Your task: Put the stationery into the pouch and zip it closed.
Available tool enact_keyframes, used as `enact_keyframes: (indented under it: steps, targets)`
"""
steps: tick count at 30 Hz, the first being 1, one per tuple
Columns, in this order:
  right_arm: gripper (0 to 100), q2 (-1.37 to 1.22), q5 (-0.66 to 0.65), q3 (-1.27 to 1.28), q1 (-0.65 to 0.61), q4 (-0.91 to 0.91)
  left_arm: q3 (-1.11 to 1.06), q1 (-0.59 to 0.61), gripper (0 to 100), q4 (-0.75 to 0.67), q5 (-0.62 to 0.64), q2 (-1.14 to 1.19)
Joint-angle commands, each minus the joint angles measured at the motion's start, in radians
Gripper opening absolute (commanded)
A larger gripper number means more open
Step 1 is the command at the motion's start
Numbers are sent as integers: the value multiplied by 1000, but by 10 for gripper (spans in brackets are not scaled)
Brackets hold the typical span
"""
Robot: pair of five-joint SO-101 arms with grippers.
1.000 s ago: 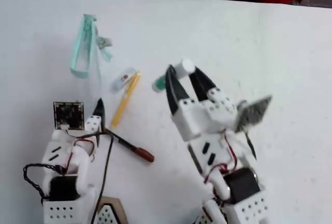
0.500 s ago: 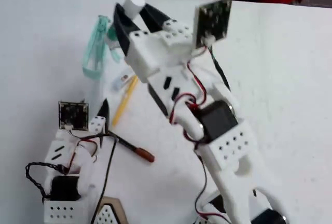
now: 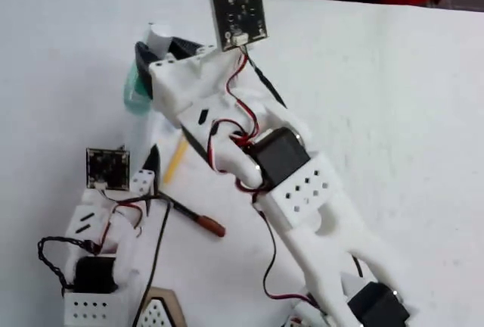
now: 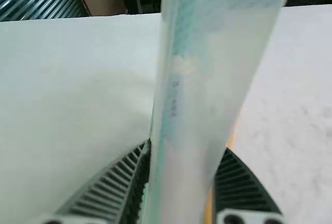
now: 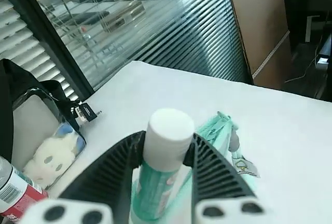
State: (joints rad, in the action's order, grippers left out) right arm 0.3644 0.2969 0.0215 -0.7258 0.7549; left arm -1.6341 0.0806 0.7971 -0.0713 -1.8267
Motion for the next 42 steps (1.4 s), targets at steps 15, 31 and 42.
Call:
enact_keyframes:
  steps: [15, 31, 42]
  targets:
    - [21, 4, -218, 112, -150, -38, 20, -12, 204, -3, -8, 1]
    - [317, 15, -238, 80, -160, 79, 20, -10, 203, -6, -9, 1]
    - [206, 107, -238, 12, -8, 84, 20, 50, 203, -12, -2, 1]
